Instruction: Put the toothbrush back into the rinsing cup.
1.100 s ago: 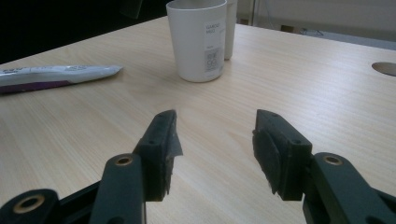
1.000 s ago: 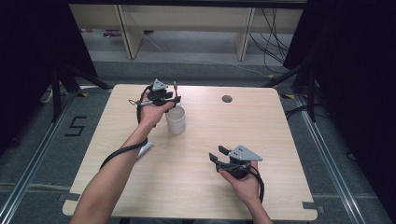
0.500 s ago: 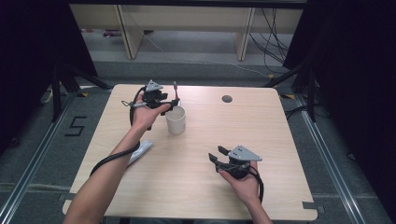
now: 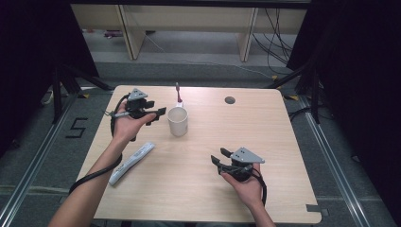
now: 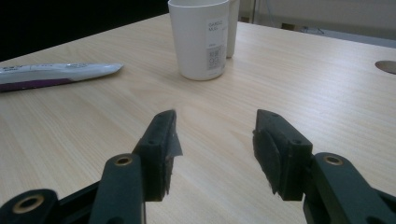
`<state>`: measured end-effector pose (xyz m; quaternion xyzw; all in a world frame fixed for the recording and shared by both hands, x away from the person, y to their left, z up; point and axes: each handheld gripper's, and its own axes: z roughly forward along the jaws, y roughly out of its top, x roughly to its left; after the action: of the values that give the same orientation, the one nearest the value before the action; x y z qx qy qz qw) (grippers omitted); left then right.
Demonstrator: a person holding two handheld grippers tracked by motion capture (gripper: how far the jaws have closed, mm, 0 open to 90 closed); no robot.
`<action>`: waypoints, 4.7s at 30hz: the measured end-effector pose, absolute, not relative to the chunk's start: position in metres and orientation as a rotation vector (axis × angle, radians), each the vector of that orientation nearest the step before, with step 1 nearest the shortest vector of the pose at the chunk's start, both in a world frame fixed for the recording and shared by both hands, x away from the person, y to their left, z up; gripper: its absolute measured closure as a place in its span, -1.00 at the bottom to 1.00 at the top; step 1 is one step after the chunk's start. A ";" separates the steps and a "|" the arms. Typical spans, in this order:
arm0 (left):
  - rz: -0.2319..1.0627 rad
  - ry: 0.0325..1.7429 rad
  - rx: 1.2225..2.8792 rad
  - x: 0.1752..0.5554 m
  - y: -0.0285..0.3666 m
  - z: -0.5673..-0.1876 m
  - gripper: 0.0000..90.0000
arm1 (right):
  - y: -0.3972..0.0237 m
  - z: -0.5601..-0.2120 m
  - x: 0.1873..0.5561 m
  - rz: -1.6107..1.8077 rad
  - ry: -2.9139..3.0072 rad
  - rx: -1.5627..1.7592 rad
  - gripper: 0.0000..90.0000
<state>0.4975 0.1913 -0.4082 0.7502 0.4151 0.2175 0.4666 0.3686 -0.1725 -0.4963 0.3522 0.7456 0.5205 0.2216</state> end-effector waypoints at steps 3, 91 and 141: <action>0.541 1.020 1.855 0.486 0.203 -0.410 -0.15 | -0.171 -0.494 0.365 1.457 2.075 1.040 0.10; -0.107 1.257 2.840 0.470 0.215 -0.478 0.30 | -0.172 -0.492 0.369 1.413 2.148 0.980 0.07; 0.036 1.063 2.651 0.455 0.230 -0.456 0.64 | -0.173 -0.493 0.369 1.409 2.138 0.975 0.08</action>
<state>0.4550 0.2302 -0.4564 0.9186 0.3684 0.0126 0.1423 0.3687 -0.1726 -0.4930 0.3487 0.7646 0.5039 0.1997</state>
